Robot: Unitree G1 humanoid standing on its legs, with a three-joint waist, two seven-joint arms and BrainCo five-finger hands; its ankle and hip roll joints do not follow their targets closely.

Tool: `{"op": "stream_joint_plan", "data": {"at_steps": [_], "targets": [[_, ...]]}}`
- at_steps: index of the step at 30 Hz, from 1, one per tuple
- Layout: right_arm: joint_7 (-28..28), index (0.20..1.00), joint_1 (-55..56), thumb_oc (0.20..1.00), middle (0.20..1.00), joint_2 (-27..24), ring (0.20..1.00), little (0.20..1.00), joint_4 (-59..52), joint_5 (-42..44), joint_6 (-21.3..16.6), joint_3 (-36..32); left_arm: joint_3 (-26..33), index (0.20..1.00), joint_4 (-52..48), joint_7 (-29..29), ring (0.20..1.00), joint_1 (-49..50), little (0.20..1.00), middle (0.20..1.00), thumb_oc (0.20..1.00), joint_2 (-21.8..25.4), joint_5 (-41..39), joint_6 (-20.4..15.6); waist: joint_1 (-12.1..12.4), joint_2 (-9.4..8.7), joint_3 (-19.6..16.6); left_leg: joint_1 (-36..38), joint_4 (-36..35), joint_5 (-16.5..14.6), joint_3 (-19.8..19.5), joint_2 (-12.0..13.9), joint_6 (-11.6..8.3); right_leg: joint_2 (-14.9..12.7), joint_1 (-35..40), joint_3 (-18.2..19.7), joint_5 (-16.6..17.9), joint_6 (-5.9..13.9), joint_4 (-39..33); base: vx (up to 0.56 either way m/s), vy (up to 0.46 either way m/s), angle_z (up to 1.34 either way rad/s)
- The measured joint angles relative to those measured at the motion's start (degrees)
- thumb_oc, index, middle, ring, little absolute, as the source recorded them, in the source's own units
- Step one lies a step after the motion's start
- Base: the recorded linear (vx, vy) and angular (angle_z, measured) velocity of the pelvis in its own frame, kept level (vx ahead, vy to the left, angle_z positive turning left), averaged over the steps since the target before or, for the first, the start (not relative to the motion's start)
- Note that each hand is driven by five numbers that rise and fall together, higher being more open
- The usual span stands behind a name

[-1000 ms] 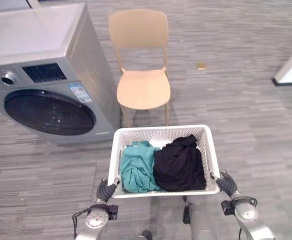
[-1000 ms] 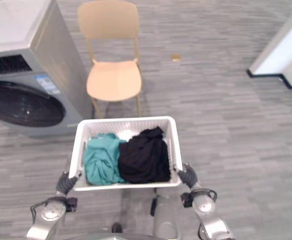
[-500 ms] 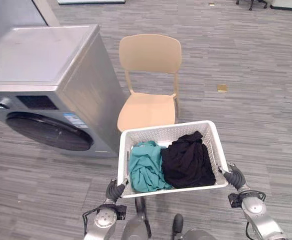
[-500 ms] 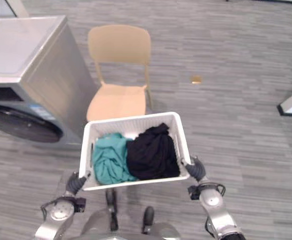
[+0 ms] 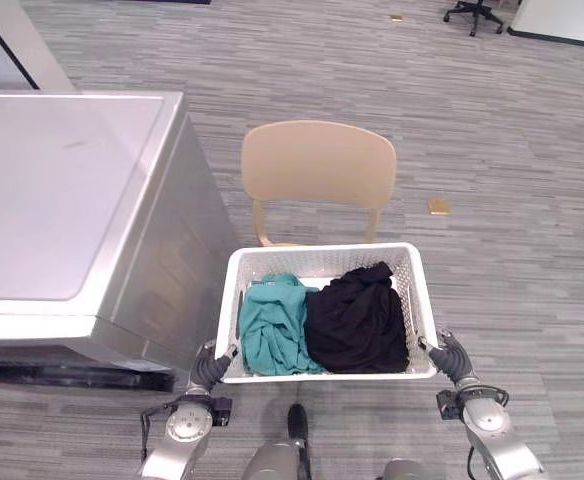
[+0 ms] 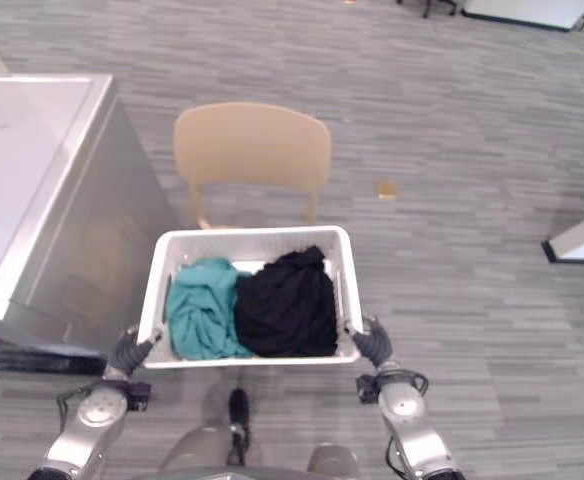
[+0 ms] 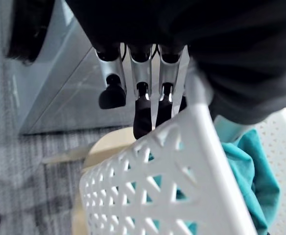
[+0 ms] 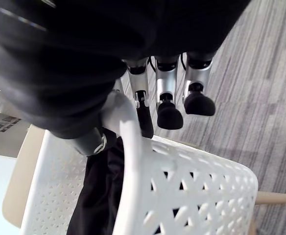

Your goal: Grab the laundry basket,head to the washer,open it,put in the laundry and shut it.

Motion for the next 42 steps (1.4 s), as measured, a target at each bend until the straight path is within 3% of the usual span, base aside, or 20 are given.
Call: {"op": "stream_joint_plan", "data": {"at_steps": [1, 3, 5, 7, 8, 9, 14, 19, 24, 27, 28, 29, 30, 31, 42], "targets": [[-0.01, 0.200, -0.96, 0.200, 0.200, -0.12, 0.200, 0.200, 0.35, -0.10, -0.17, 0.43, 0.24, 0.200, -0.13, 0.10, 0.200, 0.01, 0.200, 0.200, 0.200, -0.06, 0.02, -0.54, 0.08, 0.85, 0.34, 1.38, -1.95, -0.45, -0.46, 0.18, 0.39, 1.12, -2.98, -0.57, -0.74, 0.53, -1.40, 0.10, 0.013, -0.07], [-0.01, 0.200, -2.78, 0.200, 0.200, -0.07, 0.200, 0.200, 1.98, -0.13, -0.20, 0.75, 0.67, 0.200, 0.61, 0.54, 0.200, 0.21, 0.200, 0.200, 0.200, -0.14, 0.00, -0.56, -0.10, 1.65, 0.87, 4.03, -5.34, 1.07, -0.32, 0.43, -0.65, 3.66, -6.10, -1.20, -0.88, 0.64, -9.54, 0.07, -0.006, 0.14], [-0.02, 0.200, -2.63, 0.200, 0.200, -0.07, 0.200, 0.200, 4.00, -0.12, 0.15, 0.82, -0.47, 0.200, 1.25, 0.62, 0.200, 0.86, 0.200, 0.200, 0.200, -0.37, 0.04, -0.40, -0.12, 0.87, 0.85, 6.11, -5.79, 0.81, -0.20, -1.14, -0.89, 3.74, -7.04, -2.00, 0.72, 0.22, -14.97, 0.08, -0.012, 0.54], [0.03, 0.200, -2.38, 0.200, 0.200, -0.05, 0.200, 0.200, 5.49, -0.11, 0.10, 1.26, -0.88, 0.200, 1.24, 0.87, 0.200, 1.87, 0.200, 0.200, 0.200, -0.61, 0.08, -0.39, -0.18, 0.59, 0.71, 7.68, -5.90, -0.43, -0.38, -1.93, -1.33, 3.70, -6.64, -1.70, 3.43, 0.09, -17.05, 0.08, -0.007, 0.44], [0.17, 0.200, -2.86, 0.200, 0.200, 0.09, 0.200, 0.200, 7.17, -0.11, 0.00, 2.45, -0.68, 0.200, 1.33, 1.03, 0.200, 3.83, 0.200, 0.200, 0.200, -0.73, 0.08, -0.31, 0.65, -0.19, 0.14, 8.65, -6.08, -1.49, -0.38, -2.54, -2.10, 3.46, -5.66, -1.05, 9.49, -0.39, -19.68, 0.11, -0.015, 0.22], [0.73, 0.200, -3.63, 0.200, 0.200, 0.15, 0.200, 0.200, 8.71, -0.11, 0.02, 2.86, -0.59, 0.200, 1.94, 1.11, 0.200, 4.40, 0.200, 0.200, 0.200, -1.07, 0.07, -0.16, 1.09, 0.07, 0.10, 9.20, -6.21, -1.69, -0.44, -2.17, -2.42, 4.14, -4.37, -1.47, 12.06, -1.07, -22.13, 0.10, -0.018, 0.07], [0.72, 0.200, -6.02, 0.200, 0.200, -0.03, 0.200, 0.200, 13.13, -0.13, 0.52, 4.31, -0.96, 0.200, 5.51, 1.93, 0.200, 3.50, 0.200, 0.200, 0.200, -2.96, 0.56, 0.27, 1.34, 1.96, -0.56, 9.06, -6.11, -2.21, -0.72, -0.12, -3.50, 7.51, 1.09, -2.74, 17.17, -3.12, -33.07, 0.02, -0.003, -0.01], [-3.48, 0.200, -10.25, 0.200, 0.200, -0.13, 0.200, 0.200, 19.72, -0.09, 0.66, 5.03, -4.53, 0.200, 16.70, 4.24, 0.200, -5.93, 0.200, 0.200, 0.200, -7.16, 1.02, 0.20, 0.16, 3.53, -0.68, 5.25, -5.37, -2.05, -1.90, 0.40, -3.86, 8.13, -1.38, -4.03, 17.89, -3.68, -34.21, -0.12, 0.021, 0.12], [-5.47, 0.200, -14.47, 0.200, 0.200, -0.87, 0.200, 0.200, 24.23, 0.16, 0.75, 7.58, -7.43, 0.200, 22.94, 6.83, 0.200, -12.18, 0.200, 0.200, 0.200, -7.57, 1.02, 0.04, 0.18, 3.69, 0.13, 0.97, -4.46, -1.49, -1.83, 0.38, -4.31, 7.97, -5.34, -3.72, 18.95, -4.14, -34.05, -0.15, 0.030, -0.02], [-7.35, 0.200, -22.96, 0.200, 0.200, 0.11, 0.200, 0.200, 29.66, 1.80, -0.09, 9.14, -7.56, 0.200, 29.65, 9.66, 0.200, -20.97, 0.200, 0.200, 0.200, -7.74, 1.00, -0.67, -0.31, 3.35, 3.80, -4.23, -3.01, -0.60, -1.72, 0.27, -4.27, 7.75, -9.91, -3.25, 20.16, -3.52, -33.94, -0.07, 0.035, 0.01], [-7.71, 0.200, -24.03, 0.200, 0.200, 0.13, 0.200, 0.200, 29.69, 2.15, -0.12, 9.18, -7.38, 0.244, 29.60, 10.23, 0.244, -22.06, 0.244, 0.244, 0.244, -7.62, 1.01, -0.81, -0.19, 3.41, 5.04, -4.51, -3.09, -0.23, -1.73, 0.25, -4.30, 7.76, -10.23, -3.23, 20.93, -3.91, -33.99, 0.00, 0.000, 0.00], [-7.70, 0.200, -24.81, 0.200, 0.200, 0.09, 0.200, 0.200, 29.68, 2.37, -0.13, 9.25, -6.88, 0.570, 29.53, 10.64, 0.570, -22.45, 0.570, 0.570, 0.570, -7.51, 1.02, -0.97, -0.21, 3.34, 5.86, -4.44, -3.10, -0.18, -1.62, 0.32, -4.35, 7.83, -10.22, -3.06, 21.01, -4.02, -34.03, 0.03, 0.042, -0.04], [-7.70, 0.573, -24.76, 0.573, 0.573, 0.57, 0.573, 0.573, 29.60, 2.80, -0.16, 9.30, -6.40, 1.000, 29.09, 10.97, 1.000, -21.84, 1.000, 1.000, 1.000, -7.68, 0.94, -1.20, -0.30, 3.34, 5.90, -4.12, -3.33, -0.18, -1.60, 0.40, -4.40, 7.96, -10.04, -2.97, 21.00, -4.02, -34.05, 0.03, 0.053, -0.06], [-7.55, 1.000, -24.44, 1.000, 1.000, 0.65, 1.000, 1.000, 29.60, 3.54, -0.23, 9.38, -6.15, 1.000, 29.11, 11.17, 1.000, -20.71, 1.000, 1.000, 1.000, -7.92, 0.98, -1.64, -0.23, 3.33, 5.91, -3.70, -3.59, -0.21, -1.59, 0.45, -4.44, 8.04, -9.74, -2.94, 20.98, -4.02, -34.07, 0.04, 0.049, -0.04], [-5.18, 1.000, -18.59, 1.000, 1.000, 0.71, 1.000, 1.000, 29.67, 3.82, -0.26, 11.25, -5.30, 1.000, 28.16, 12.01, 1.000, -17.48, 1.000, 1.000, 1.000, -9.00, 1.09, -2.77, 0.00, 2.68, 6.58, 1.85, -5.98, -0.13, -1.63, 0.42, -4.51, 8.09, -5.16, -2.73, 20.50, -3.94, -34.18, 0.03, 0.002, 0.01]]}}
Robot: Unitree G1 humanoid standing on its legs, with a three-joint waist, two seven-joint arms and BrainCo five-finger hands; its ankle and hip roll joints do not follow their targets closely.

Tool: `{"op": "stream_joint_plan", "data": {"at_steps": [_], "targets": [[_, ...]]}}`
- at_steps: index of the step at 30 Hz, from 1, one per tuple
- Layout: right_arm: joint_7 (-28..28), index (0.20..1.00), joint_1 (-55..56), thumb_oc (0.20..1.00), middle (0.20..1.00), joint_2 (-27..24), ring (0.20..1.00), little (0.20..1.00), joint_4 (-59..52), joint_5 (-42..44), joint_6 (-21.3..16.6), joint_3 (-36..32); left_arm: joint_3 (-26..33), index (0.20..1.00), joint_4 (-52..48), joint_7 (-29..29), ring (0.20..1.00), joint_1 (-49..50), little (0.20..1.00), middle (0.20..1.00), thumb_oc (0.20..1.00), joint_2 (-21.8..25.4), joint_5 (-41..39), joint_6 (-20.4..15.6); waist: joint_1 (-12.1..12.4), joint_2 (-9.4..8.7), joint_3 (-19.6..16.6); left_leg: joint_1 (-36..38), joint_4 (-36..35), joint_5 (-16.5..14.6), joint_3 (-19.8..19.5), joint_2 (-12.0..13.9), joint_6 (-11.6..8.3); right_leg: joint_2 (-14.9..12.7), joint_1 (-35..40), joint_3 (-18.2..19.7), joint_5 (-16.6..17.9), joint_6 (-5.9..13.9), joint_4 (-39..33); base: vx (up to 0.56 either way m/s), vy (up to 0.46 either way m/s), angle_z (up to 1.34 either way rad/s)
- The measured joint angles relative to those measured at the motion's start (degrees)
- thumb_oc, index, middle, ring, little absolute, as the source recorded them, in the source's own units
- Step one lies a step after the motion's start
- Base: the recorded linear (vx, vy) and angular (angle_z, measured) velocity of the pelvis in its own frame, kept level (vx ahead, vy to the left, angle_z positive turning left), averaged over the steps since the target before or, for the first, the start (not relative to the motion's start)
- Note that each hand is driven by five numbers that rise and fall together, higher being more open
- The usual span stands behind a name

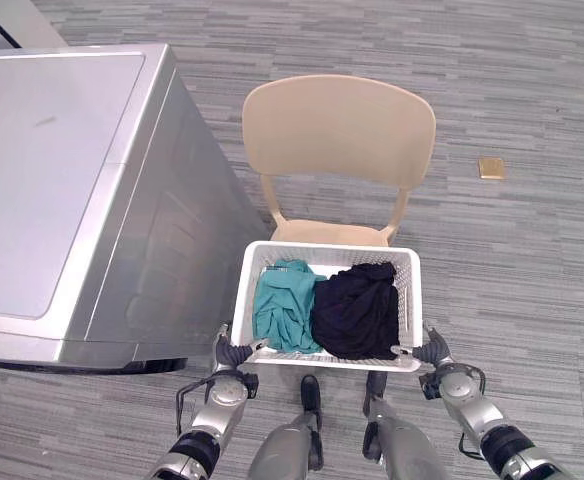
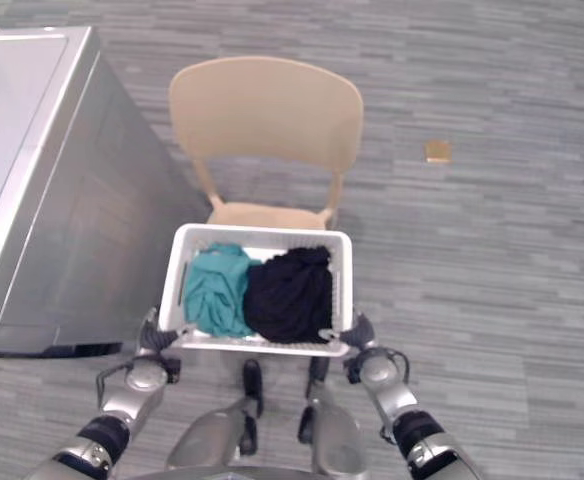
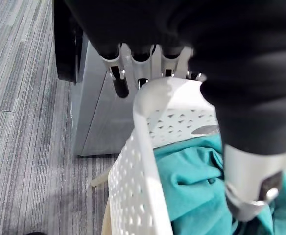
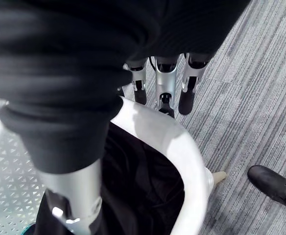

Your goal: Grab the laundry basket,head to the washer,open it,put in the laundry and shut it.

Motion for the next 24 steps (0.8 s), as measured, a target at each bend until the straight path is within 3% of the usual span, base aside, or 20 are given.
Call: {"op": "stream_joint_plan", "data": {"at_steps": [5, 9, 10, 15, 18, 21, 23, 24], "targets": [[1.63, 1.000, 2.20, 1.000, 1.000, -0.46, 1.000, 1.000, -1.13, -0.03, -0.37, -0.75, 1.89, 1.000, -7.50, -0.43, 1.000, 4.21, 1.000, 1.000, 1.000, 0.31, 1.55, -0.05, -0.27, -0.57, -0.55, 2.42, -1.29, 0.10, -0.11, 0.20, -0.14, 0.19, 1.93, -0.03, -0.85, 0.10, -0.01, 0.03, -0.031, 0.00], [2.88, 1.000, 4.69, 1.000, 1.000, -2.07, 1.000, 1.000, -4.78, -0.50, -0.73, -4.80, 5.00, 1.000, -14.26, -2.11, 1.000, 8.18, 1.000, 1.000, 1.000, 2.45, 1.69, -0.15, -0.20, -1.05, -1.05, 3.79, -1.24, 0.25, -0.14, 0.58, -0.14, 0.53, 3.42, -0.11, -0.94, -0.08, -0.04, 0.02, -0.057, 0.02], [3.62, 1.000, 5.99, 1.000, 1.000, -3.57, 1.000, 1.000, -4.77, -0.52, -1.42, -7.36, 6.99, 1.000, -16.14, -3.40, 1.000, 11.14, 1.000, 1.000, 1.000, 3.52, 1.69, -0.48, -0.06, -1.05, -2.77, 4.03, -1.25, 0.08, -0.30, 0.75, -0.35, 0.76, 3.73, -0.18, -1.25, -0.09, -0.06, -0.02, -0.076, 0.03], [6.34, 1.000, 13.84, 1.000, 1.000, -5.44, 1.000, 1.000, -1.36, -1.61, -2.40, -12.83, 9.58, 1.000, -10.30, -10.12, 1.000, 20.48, 1.000, 1.000, 1.000, 4.04, 1.62, -0.89, 0.30, -0.10, -6.75, 5.42, -1.46, 0.01, -1.58, 1.19, -0.75, 1.03, 5.94, -1.38, -2.54, -0.04, -0.08, -0.08, -0.105, 0.11], [7.55, 1.000, 18.13, 1.000, 1.000, -5.11, 1.000, 1.000, 0.07, -5.06, -2.41, -10.26, 8.17, 1.000, -6.97, -13.90, 1.000, 25.39, 1.000, 1.000, 1.000, 3.66, 1.66, -0.20, 0.50, 0.98, -8.08, 5.14, -1.57, 0.07, -1.91, 1.81, -0.89, 1.58, 5.94, -1.50, -2.91, 0.03, -0.05, -0.16, -0.122, 0.12], [7.69, 1.000, 16.80, 1.000, 1.000, -3.84, 1.000, 1.000, 5.17, -6.79, -2.37, -8.17, 7.51, 1.000, 2.12, -14.61, 1.000, 23.01, 1.000, 1.000, 1.000, 1.43, 1.65, 0.07, 0.68, 1.87, -8.49, 3.30, 0.86, -0.16, -3.44, 2.75, -2.75, 2.60, 6.03, -1.99, -3.13, -0.33, -0.05, -0.30, -0.055, 0.27], [6.83, 1.000, 14.12, 1.000, 1.000, -3.46, 1.000, 1.000, 9.54, -6.80, -2.16, -6.43, 6.12, 1.000, 6.87, -14.14, 1.000, 17.82, 1.000, 1.000, 1.000, 0.77, 1.62, -0.38, 1.07, 1.88, -7.52, -2.26, 6.03, 2.22, -6.71, 2.25, -5.59, 2.07, 4.78, -4.33, -3.54, -0.94, 0.01, -0.27, 0.097, 0.90], [6.53, 1.000, 10.37, 1.000, 1.000, -3.02, 1.000, 1.000, 10.82, -6.82, -1.93, -5.36, 5.84, 1.000, 7.28, -14.01, 1.000, 13.21, 1.000, 1.000, 1.000, -0.03, 1.59, -0.13, 1.27, 0.38, -5.42, -4.75, 8.05, 1.00, -4.29, 2.20, -7.52, -0.33, 1.85, -8.04, -2.20, -4.49, -0.01, -0.21, 0.287, 1.28]]}}
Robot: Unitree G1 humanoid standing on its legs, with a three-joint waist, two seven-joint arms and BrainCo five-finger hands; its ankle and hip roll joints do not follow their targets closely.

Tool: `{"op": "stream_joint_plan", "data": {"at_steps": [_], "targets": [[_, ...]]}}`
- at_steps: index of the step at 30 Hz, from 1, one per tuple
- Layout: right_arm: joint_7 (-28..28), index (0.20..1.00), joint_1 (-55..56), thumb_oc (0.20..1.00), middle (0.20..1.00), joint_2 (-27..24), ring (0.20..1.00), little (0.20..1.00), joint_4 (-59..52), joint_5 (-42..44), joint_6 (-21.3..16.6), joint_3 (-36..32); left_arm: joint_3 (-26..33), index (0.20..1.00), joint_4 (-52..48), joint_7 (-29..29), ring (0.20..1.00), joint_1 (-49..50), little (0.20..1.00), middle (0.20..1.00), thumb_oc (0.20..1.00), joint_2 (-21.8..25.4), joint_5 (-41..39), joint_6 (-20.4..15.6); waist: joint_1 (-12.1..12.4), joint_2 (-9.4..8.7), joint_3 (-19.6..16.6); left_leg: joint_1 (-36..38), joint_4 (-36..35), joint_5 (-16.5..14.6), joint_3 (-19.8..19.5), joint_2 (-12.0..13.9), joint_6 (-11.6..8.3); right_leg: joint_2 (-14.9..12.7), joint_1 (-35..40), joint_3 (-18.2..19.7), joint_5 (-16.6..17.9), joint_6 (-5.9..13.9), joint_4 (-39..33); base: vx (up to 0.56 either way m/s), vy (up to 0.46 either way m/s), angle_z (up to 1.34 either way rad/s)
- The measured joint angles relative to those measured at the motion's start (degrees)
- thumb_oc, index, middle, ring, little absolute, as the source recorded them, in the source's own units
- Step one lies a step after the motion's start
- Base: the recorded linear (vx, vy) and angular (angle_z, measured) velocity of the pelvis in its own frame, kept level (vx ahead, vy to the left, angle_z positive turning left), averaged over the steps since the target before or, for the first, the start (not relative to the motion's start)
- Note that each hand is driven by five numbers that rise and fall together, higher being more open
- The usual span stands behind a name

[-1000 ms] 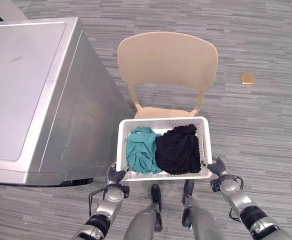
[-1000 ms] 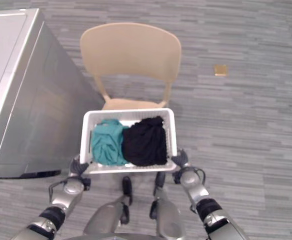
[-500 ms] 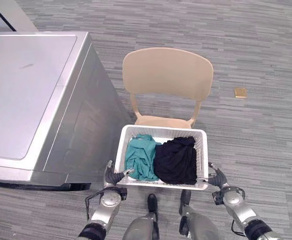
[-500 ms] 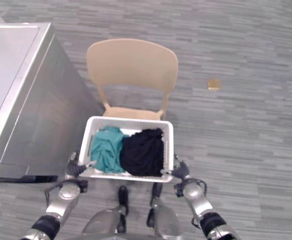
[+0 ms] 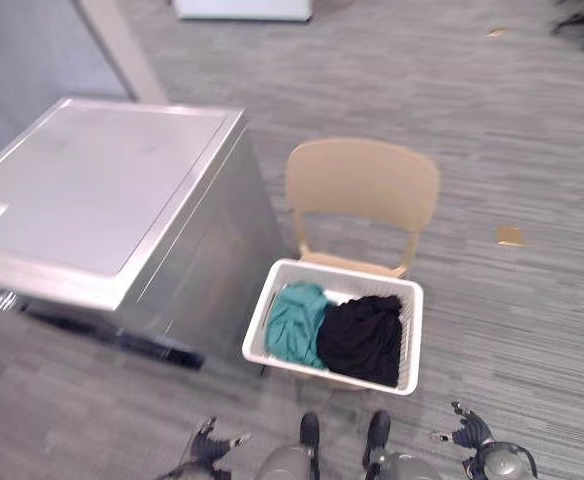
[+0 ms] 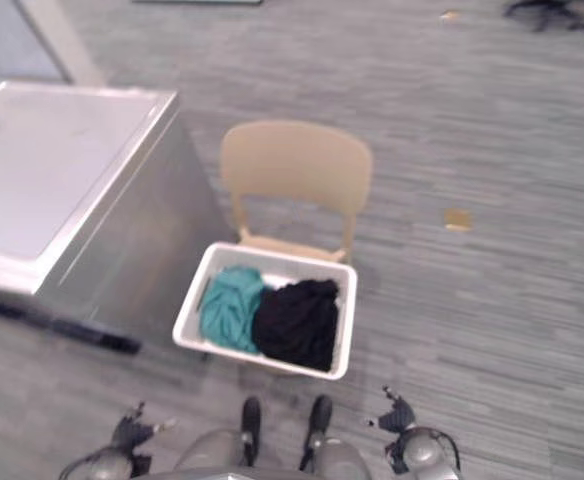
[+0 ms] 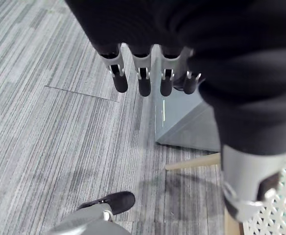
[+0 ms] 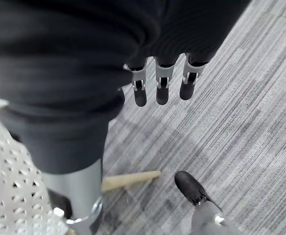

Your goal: Grab the laundry basket,head to the washer,open it,put in the laundry and shut it.

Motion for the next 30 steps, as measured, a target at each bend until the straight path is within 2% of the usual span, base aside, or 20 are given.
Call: {"op": "stream_joint_plan", "data": {"at_steps": [1, 3, 5, 7, 8, 10, 11, 13, 14, 15, 16, 17, 19, 21, 22, 23, 26, 28, 29, 30], "targets": [[-0.21, 1.000, -2.86, 1.000, 1.000, 0.81, 1.000, 1.000, 0.27, -0.06, 0.09, 1.12, -0.29, 1.000, 1.29, 0.22, 1.000, -1.90, 1.000, 1.000, 1.000, -0.18, -0.01, 0.11, -1.01, -0.78, 0.59, 0.40, 5.56, -3.26, 1.55, 2.82, -1.10, -1.30, -0.19, -2.66, 0.76, -0.45, -0.38, -0.13, 0.319, 1.11], [-0.18, 1.000, -3.34, 1.000, 1.000, 1.30, 1.000, 1.000, 0.22, -0.32, 0.14, 1.08, -0.35, 1.000, 1.40, 0.39, 1.000, -3.29, 1.000, 1.000, 1.000, -0.69, -0.08, 0.06, -1.80, -1.27, 0.88, 3.20, 6.25, -3.98, 3.44, 7.69, -1.48, -1.71, 0.20, -4.36, 0.57, -0.14, -0.39, 0.07, 0.293, 0.72], [-0.22, 1.000, -3.38, 1.000, 1.000, 1.21, 1.000, 1.000, 0.40, -0.32, 0.37, 0.93, -0.51, 1.000, 0.47, 0.79, 1.000, -4.59, 1.000, 1.000, 1.000, -1.28, -0.14, 0.04, -3.86, -0.23, 0.50, 7.69, 3.25, -4.12, 9.37, 14.22, -2.02, -1.98, 1.02, -7.64, 0.47, 1.01, -0.21, 0.04, 0.359, 0.94], [-0.23, 1.000, -2.14, 1.000, 1.000, 0.82, 1.000, 1.000, 0.41, -0.31, 0.48, -0.36, -1.82, 1.000, -0.27, 0.92, 1.000, -5.87, 1.000, 1.000, 1.000, -2.12, -0.14, 0.00, -4.36, 0.21, 0.53, 10.09, -0.86, -4.19, 12.24, 16.72, -2.43, -3.44, 1.26, -9.08, 0.58, 2.39, 0.34, 0.00, 0.282, 1.05], [-0.26, 1.000, -0.91, 1.000, 1.000, 0.76, 1.000, 1.000, 0.38, -0.29, 0.61, -1.27, -2.54, 1.000, -0.87, 0.97, 1.000, -6.66, 1.000, 1.000, 1.000, -2.61, -0.15, 0.01, -4.61, 0.35, 0.54, 9.84, -0.89, -4.26, 15.13, 16.92, -2.39, -4.30, 1.39, -11.05, 0.95, 2.90, 0.66, 0.09, 0.451, 0.86], [-0.14, 1.000, 0.59, 1.000, 1.000, -0.45, 1.000, 1.000, 0.55, -0.27, 0.65, -2.50, -3.60, 1.000, -2.37, 0.89, 1.000, -6.46, 1.000, 1.000, 1.000, -3.33, -0.11, -0.05, -4.44, 1.87, 0.30, 9.60, -1.64, -6.22, 15.18, 17.13, -0.14, -5.91, -0.04, -11.42, 1.63, 4.31, 3.01, 0.10, 0.519, 0.60], [-0.24, 1.000, 0.68, 1.000, 1.000, 0.45, 1.000, 1.000, 1.17, -0.15, 0.83, -4.57, -3.64, 1.000, -1.95, 0.83, 1.000, -6.79, 1.000, 1.000, 1.000, -3.58, -0.09, -0.12, -4.24, 2.03, 0.40, 9.00, -1.12, -5.74, 14.79, 15.89, -1.65, -7.22, -0.06, -12.54, 2.15, 5.01, 3.61, 0.02, 0.301, 0.39], [-0.23, 1.000, 1.37, 1.000, 1.000, 1.47, 1.000, 1.000, 2.53, 0.32, 1.54, -5.14, -3.61, 1.000, -0.66, 0.86, 1.000, -6.91, 1.000, 1.000, 1.000, -3.07, -0.07, 0.12, -4.21, 0.13, -0.15, 7.33, 0.25, -5.97, 13.40, 12.32, -1.75, -11.59, -0.86, -12.15, 0.84, 6.93, 5.08, 0.01, 0.374, 0.51], [-0.27, 1.000, 2.40, 1.000, 1.000, 3.70, 1.000, 1.000, 2.81, 0.46, 1.68, -5.23, -3.70, 1.000, -0.96, 0.96, 1.000, -5.80, 1.000, 1.000, 1.000, -1.42, 0.07, 0.02, -3.85, -2.94, -1.79, 5.94, 0.55, -6.82, 12.93, 7.99, -0.77, -14.87, -2.59, -9.42, 0.22, 7.64, 5.08, 0.02, 0.411, 0.40], [-0.27, 1.000, 2.43, 1.000, 1.000, 3.96, 1.000, 1.000, 2.82, 0.51, 1.72, -5.18, -3.66, 1.000, -0.96, 0.97, 1.000, -5.66, 1.000, 1.000, 1.000, -1.19, 0.11, 0.02, -3.76, -3.21, -1.96, 5.74, 0.62, -6.82, 12.85, 7.58, -0.57, -15.18, -2.73, -9.16, 0.22, 7.64, 5.08, 0.01, 0.305, 0.53], [-0.15, 1.000, 2.04, 1.000, 1.000, 7.32, 1.000, 1.000, 2.43, 0.72, 1.79, -3.91, -3.67, 1.000, -0.86, 0.95, 1.000, -4.66, 1.000, 1.000, 1.000, 2.47, 0.65, 0.12, -3.68, -5.52, -2.52, 2.82, 3.09, -7.64, 11.96, 4.15, 2.89, -18.06, -3.61, -6.73, -0.58, 6.16, 4.93, 0.04, 0.291, 0.51], [-0.05, 1.000, 1.95, 1.000, 1.000, 8.49, 1.000, 1.000, 2.35, 0.72, 1.78, -2.32, -3.69, 1.000, -0.93, 0.98, 1.000, -4.57, 1.000, 1.000, 1.000, 3.70, 0.66, 0.12, -3.64, -6.13, -2.74, 1.58, 4.74, -8.02, 11.70, 3.95, 3.36, -18.68, -4.06, -5.51, -0.58, 4.86, 5.51, 0.07, 0.298, 0.56], [0.31, 1.000, 1.19, 1.000, 1.000, 9.96, 1.000, 1.000, -1.44, 0.68, 1.87, 0.69, -1.35, 1.000, -1.08, 1.28, 1.000, -3.02, 1.000, 1.000, 1.000, 6.81, 0.77, 0.13, -2.24, -6.13, -2.57, 2.06, 5.07, -9.20, 10.60, 3.41, 5.18, -15.77, -4.58, 0.20, 0.35, 5.98, 13.64, 0.12, 0.366, 0.22], [0.90, 1.000, -0.87, 1.000, 1.000, 9.92, 1.000, 1.000, -4.29, 0.67, 1.47, 2.27, -1.29, 1.000, -1.24, 1.58, 1.000, -1.21, 1.000, 1.000, 1.000, 7.96, 0.92, 0.16, -1.35, -5.95, -3.06, 3.63, 3.75, -9.06, 10.77, 3.29, 5.50, -12.26, -4.71, 2.50, -3.90, 6.57, 16.17, 0.11, 0.232, -0.17], [0.91, 1.000, -2.72, 1.000, 1.000, 9.47, 1.000, 1.000, -6.04, 0.66, 1.47, 4.04, -0.89, 1.000, -1.06, 1.66, 1.000, -0.76, 1.000, 1.000, 1.000, 7.84, 1.20, 0.21, -1.07, -4.73, -2.28, 5.03, 1.67, -8.73, 10.48, 3.92, 6.75, -8.77, -5.78, 4.25, -9.08, 6.10, 19.83, 0.02, 0.123, -0.12], [1.03, 1.000, -4.23, 1.000, 1.000, 8.90, 1.000, 1.000, -7.95, 0.67, 1.41, 5.43, -0.91, 1.000, -1.15, 1.65, 1.000, -0.76, 1.000, 1.000, 1.000, 7.23, 1.79, 0.19, -1.31, -3.76, -1.77, 6.68, -1.41, -7.19, 10.24, 4.14, 7.00, -5.48, -6.38, 4.70, -10.68, 5.35, 21.52, 0.03, 0.058, 0.04], [1.11, 1.000, -5.83, 1.000, 1.000, 6.91, 1.000, 1.000, -12.08, 0.64, 0.99, 8.42, -0.91, 1.000, -0.89, 1.44, 1.000, -1.11, 1.000, 1.000, 1.000, 4.73, 2.09, 0.11, -1.61, -2.16, -0.78, 8.56, -4.53, -5.01, 8.92, 3.43, 5.92, 0.25, -6.52, 3.77, -10.74, 5.69, 17.78, 0.03, -0.006, 0.44], [1.18, 1.000, -7.31, 1.000, 1.000, 6.88, 1.000, 1.000, -11.76, 0.69, 0.62, 7.74, -1.05, 1.000, -2.05, 1.16, 1.000, -1.00, 1.000, 1.000, 1.000, 2.91, 2.18, 0.01, -1.99, -1.98, -0.77, 8.71, -4.57, -4.95, 6.00, 1.84, 5.82, -0.14, -5.12, 2.71, -7.58, 3.21, 14.60, 0.13, -0.020, 1.02], [1.19, 1.000, -7.69, 1.000, 1.000, 5.65, 1.000, 1.000, -15.67, 0.79, 0.70, 8.60, -1.46, 1.000, -3.65, 1.19, 1.000, -0.51, 1.000, 1.000, 1.000, 1.24, 2.14, -0.02, -1.68, 0.50, 0.26, 7.53, -4.21, -5.03, 2.13, 1.79, 5.79, 1.68, -4.30, 6.63, -9.02, 3.70, 15.08, 0.13, -0.032, 0.76], [1.38, 1.000, -8.78, 1.000, 1.000, 5.44, 1.000, 1.000, -15.42, 0.84, 0.44, 9.03, -1.33, 1.000, -3.82, 1.22, 1.000, -0.20, 1.000, 1.000, 1.000, 0.54, 2.02, -0.09, -0.71, 1.24, 0.38, 7.96, -4.41, -4.84, 2.06, 1.75, 5.63, 1.57, -4.14, 5.91, -8.97, 3.02, 14.37, 0.12, -0.049, 0.47]]}}
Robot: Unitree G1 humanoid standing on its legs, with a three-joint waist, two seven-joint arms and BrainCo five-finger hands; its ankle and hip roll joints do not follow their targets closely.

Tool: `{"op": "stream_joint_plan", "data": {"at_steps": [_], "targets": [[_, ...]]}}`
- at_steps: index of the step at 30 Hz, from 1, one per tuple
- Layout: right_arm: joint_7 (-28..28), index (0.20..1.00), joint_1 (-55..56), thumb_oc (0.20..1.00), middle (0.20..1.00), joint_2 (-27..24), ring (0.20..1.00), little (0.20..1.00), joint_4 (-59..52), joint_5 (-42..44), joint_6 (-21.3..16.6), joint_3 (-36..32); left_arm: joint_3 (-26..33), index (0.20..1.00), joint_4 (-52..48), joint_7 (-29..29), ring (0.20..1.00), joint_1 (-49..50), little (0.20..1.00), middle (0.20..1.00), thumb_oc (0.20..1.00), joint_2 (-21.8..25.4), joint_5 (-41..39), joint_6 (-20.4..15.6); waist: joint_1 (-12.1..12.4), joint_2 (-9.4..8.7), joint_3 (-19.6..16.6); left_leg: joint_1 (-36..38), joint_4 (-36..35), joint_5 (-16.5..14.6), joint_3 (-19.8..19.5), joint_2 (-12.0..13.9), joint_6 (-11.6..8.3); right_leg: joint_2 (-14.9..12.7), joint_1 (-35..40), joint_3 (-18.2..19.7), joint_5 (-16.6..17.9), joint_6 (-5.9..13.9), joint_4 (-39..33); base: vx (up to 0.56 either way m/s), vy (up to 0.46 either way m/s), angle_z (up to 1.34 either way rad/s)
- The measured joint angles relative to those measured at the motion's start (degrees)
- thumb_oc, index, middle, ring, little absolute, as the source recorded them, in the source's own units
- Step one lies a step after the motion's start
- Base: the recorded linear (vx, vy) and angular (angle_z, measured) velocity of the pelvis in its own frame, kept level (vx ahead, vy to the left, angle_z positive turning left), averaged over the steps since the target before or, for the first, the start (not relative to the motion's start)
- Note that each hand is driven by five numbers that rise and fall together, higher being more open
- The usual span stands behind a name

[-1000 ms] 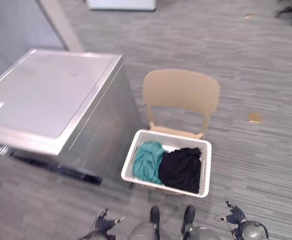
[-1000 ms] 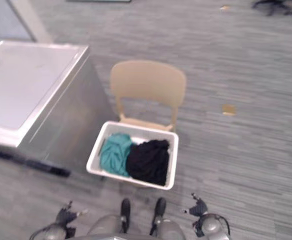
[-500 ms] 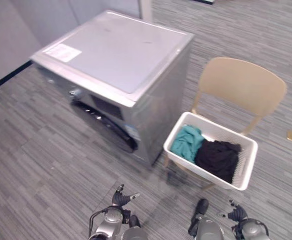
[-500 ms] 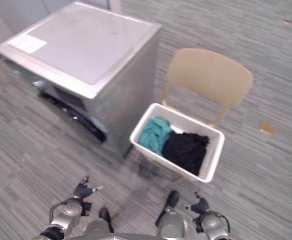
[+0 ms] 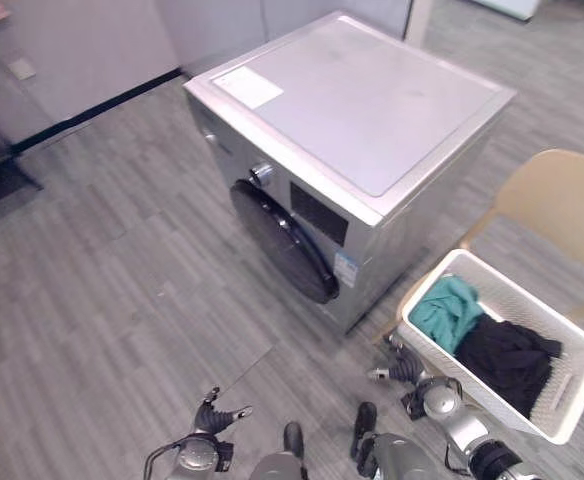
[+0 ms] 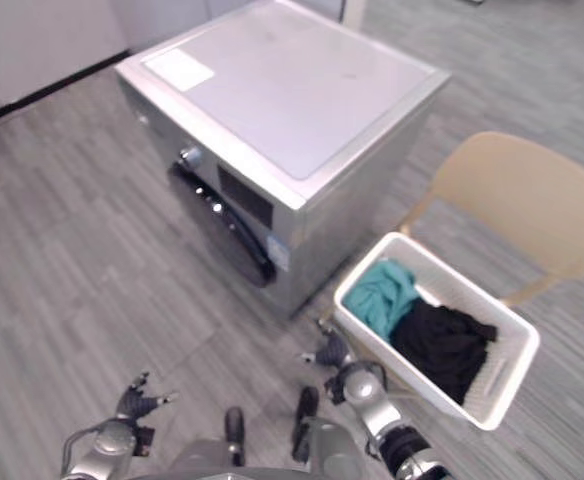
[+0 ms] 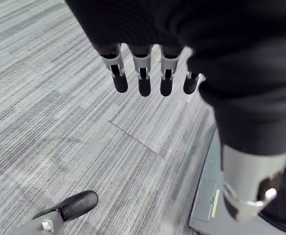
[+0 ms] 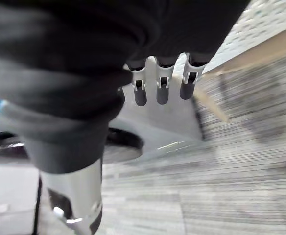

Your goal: Grab the laundry basket,head to the washer,open it,put in the laundry and shut it.

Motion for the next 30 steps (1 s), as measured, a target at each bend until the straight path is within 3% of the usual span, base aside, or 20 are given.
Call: {"op": "stream_joint_plan", "data": {"at_steps": [2, 4, 6, 10, 15, 17, 19, 22, 30], "targets": [[0.55, 1.000, -2.99, 1.000, 1.000, 0.35, 1.000, 1.000, 1.81, 0.17, 0.08, 1.20, 0.09, 1.000, 0.02, 0.00, 1.000, 1.45, 1.000, 1.000, 1.000, -0.14, -0.27, -0.48, 1.57, 0.75, 0.05, -0.40, 0.17, 0.09, 0.44, 0.81, -0.16, 0.51, 0.73, -1.25, 0.37, -0.45, -1.36, 0.09, -0.038, 0.11], [0.70, 1.000, -4.09, 1.000, 1.000, 0.24, 1.000, 1.000, 1.96, 1.25, 0.08, 1.14, 0.20, 1.000, 0.48, -0.07, 1.000, 1.94, 1.000, 1.000, 1.000, -0.12, -0.31, -0.46, 1.51, 1.20, 0.12, -0.27, 0.13, 0.09, 0.11, 0.75, -0.18, 0.97, 1.97, -2.25, 0.52, -0.66, -2.82, 0.07, -0.027, 0.37], [0.67, 1.000, -6.71, 1.000, 1.000, 0.30, 1.000, 1.000, 2.37, 1.63, 0.13, 1.64, 0.49, 1.000, 2.54, -0.08, 1.000, 2.35, 1.000, 1.000, 1.000, -0.09, -0.33, -0.61, 3.48, 1.20, 0.11, -0.57, 0.05, 0.09, 0.11, 1.13, -0.18, 1.47, 2.32, -2.79, 0.60, -0.86, -3.68, 0.07, -0.033, 0.17], [0.71, 1.000, -11.70, 1.000, 1.000, -0.31, 1.000, 1.000, 2.07, 1.18, 0.30, 6.41, 0.47, 1.000, 3.93, -0.06, 1.000, 1.62, 1.000, 1.000, 1.000, -0.07, -0.33, -0.45, 3.97, 1.31, 0.07, -1.28, -0.41, 0.25, -1.62, 1.08, -0.44, 1.61, 3.06, -4.43, 0.73, -0.77, -5.52, 0.00, -0.008, 0.20], [0.40, 1.000, -15.20, 1.000, 1.000, 0.28, 1.000, 1.000, 1.70, 1.26, 0.25, 7.41, 0.40, 1.000, 2.20, 0.47, 1.000, 0.28, 1.000, 1.000, 1.000, 0.19, -0.35, -0.76, 5.37, 1.34, 0.09, -2.91, -0.51, 0.46, -2.45, 0.90, -0.75, 1.08, 1.79, -4.82, 1.31, -0.45, -5.81, -0.06, 0.027, 0.06], [-1.81, 1.000, -19.39, 1.000, 1.000, 0.20, 1.000, 1.000, 1.66, 2.20, 0.24, 5.91, -0.20, 1.000, 1.92, 1.56, 1.000, -1.57, 1.000, 1.000, 1.000, 0.55, -0.41, -1.11, 6.38, 1.46, 0.29, -5.24, -0.19, 0.71, -2.43, 0.41, -1.02, 0.63, -0.32, -4.74, 2.56, -0.33, -6.23, -0.13, 0.065, -0.02], [-5.86, 1.000, -25.00, 1.000, 1.000, -0.05, 1.000, 1.000, 1.67, 4.76, -0.25, -0.58, -0.21, 1.000, 0.80, 2.57, 1.000, -3.13, 1.000, 1.000, 1.000, 2.02, -2.60, -2.01, 6.58, 1.52, 2.51, -7.36, 0.66, 0.76, -2.39, -0.33, -0.97, -0.18, -2.05, -4.58, 3.40, -0.02, -6.20, -0.11, 0.080, 0.00], [-8.52, 1.000, -26.41, 1.000, 1.000, -0.48, 1.000, 1.000, 1.61, 6.10, -0.92, -3.41, -0.14, 1.000, 0.29, 3.84, 1.000, -3.36, 1.000, 1.000, 1.000, 2.61, -2.65, -2.47, 6.82, 1.68, 4.76, -8.30, 0.73, 0.78, -2.56, -0.79, -0.93, -0.70, -2.83, -4.75, 3.70, 0.02, -6.23, -0.06, 0.060, 0.05], [-16.30, 1.000, -25.33, 1.000, 1.000, 0.76, 1.000, 1.000, 2.41, 6.94, -2.16, -4.65, -0.74, 1.000, -0.24, 4.50, 1.000, -4.01, 1.000, 1.000, 1.000, 2.43, -4.86, -3.41, 8.07, 2.52, 7.61, -11.12, 0.85, 1.05, -4.14, -1.60, -0.76, -1.53, -4.06, -6.24, 4.46, 0.22, -7.35, 0.00, 0.031, 0.11]]}}
